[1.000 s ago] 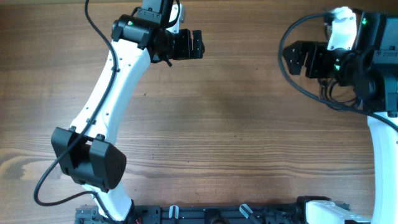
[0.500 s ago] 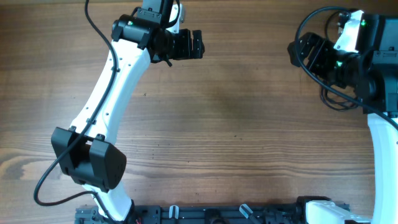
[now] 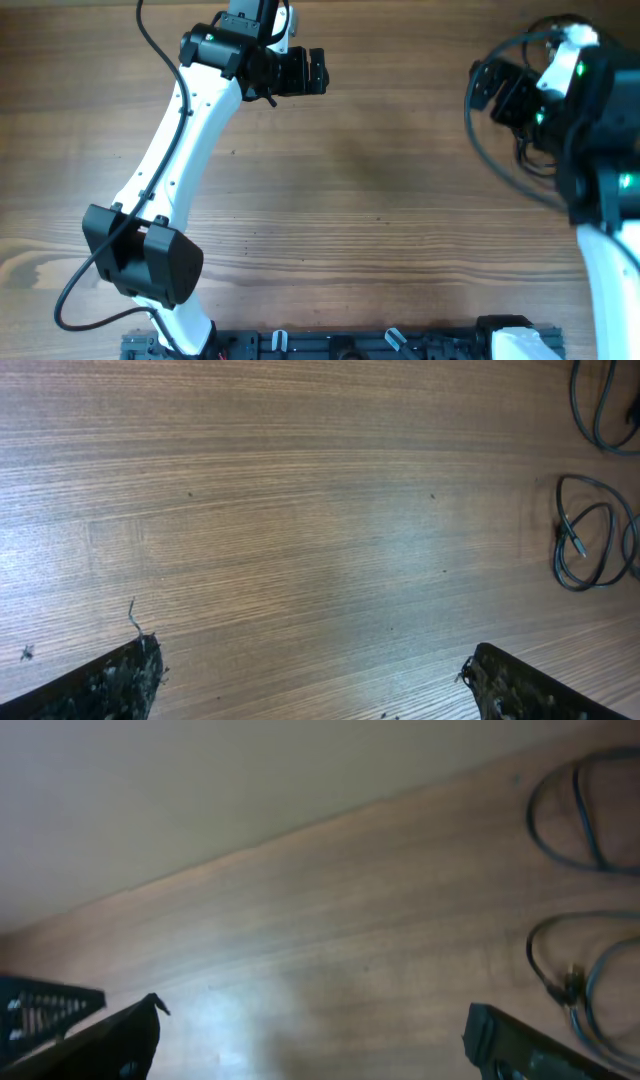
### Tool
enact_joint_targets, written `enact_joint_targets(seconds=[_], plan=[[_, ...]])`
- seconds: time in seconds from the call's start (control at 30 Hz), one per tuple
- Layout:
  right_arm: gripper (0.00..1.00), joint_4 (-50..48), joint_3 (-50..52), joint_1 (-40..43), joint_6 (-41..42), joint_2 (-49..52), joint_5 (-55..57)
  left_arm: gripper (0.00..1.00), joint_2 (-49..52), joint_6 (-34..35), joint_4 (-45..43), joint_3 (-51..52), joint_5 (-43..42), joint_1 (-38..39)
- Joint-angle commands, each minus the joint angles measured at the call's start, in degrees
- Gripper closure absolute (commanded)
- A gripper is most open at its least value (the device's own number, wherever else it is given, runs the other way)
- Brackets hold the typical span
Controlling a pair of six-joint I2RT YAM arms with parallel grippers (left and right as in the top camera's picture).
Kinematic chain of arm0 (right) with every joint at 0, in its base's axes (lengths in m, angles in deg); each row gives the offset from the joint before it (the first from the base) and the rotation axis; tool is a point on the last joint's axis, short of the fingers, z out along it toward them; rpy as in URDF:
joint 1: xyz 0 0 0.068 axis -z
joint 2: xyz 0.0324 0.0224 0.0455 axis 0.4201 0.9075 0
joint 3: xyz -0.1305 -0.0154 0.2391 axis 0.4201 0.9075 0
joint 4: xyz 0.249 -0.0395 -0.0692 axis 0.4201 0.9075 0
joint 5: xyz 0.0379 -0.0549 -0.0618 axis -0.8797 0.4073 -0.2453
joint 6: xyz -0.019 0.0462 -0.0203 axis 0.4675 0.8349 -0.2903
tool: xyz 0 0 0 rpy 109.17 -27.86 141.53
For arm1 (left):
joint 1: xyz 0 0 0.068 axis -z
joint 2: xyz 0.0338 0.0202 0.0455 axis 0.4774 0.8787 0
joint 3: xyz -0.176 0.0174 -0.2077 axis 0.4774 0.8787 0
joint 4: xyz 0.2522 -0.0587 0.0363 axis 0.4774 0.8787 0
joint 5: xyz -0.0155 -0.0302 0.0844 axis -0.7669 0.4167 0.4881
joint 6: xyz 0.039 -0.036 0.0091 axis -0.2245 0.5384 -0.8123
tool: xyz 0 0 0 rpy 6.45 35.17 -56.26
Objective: Untangle cables
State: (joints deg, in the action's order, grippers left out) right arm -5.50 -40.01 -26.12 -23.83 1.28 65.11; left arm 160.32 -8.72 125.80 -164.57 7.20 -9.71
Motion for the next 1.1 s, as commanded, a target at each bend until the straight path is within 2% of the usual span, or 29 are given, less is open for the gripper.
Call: enact_joint_targets(seconds=[0.0, 0.3, 0.47, 0.77, 1.0, 1.07], plan=[[0.0, -6.69, 11.32, -0.42, -3.85, -9.88, 1.51, 0.0, 0.37, 0.48, -0.17, 0.37, 0.2, 0.09], [0.0, -27.08, 39.19, -0.44, -12.68, -35.12, -3.34, 0.0, 0.37, 0.48, -0.2, 0.37, 0.2, 0.09], [0.0, -34.03, 52.78, -0.44, -12.79, -50.9, -2.36, 0.0, 0.37, 0.48, -0.2, 0.37, 0.2, 0.09], [0.0, -49.59, 68.87, -0.59, -12.46, -63.93, -0.5, 0.0, 0.37, 0.48, -0.17, 0.37, 0.2, 0.09], [0.0, -51.84, 75.03, -0.81, -9.33, -66.01, 2.91, 0.0, 0.37, 0.48, -0.17, 0.37, 0.2, 0.09], [0.0, -48.98, 74.97, -0.79, -9.4, -66.01, 2.47, 0.0, 0.37, 0.48, -0.17, 0.37, 0.2, 0.09]])
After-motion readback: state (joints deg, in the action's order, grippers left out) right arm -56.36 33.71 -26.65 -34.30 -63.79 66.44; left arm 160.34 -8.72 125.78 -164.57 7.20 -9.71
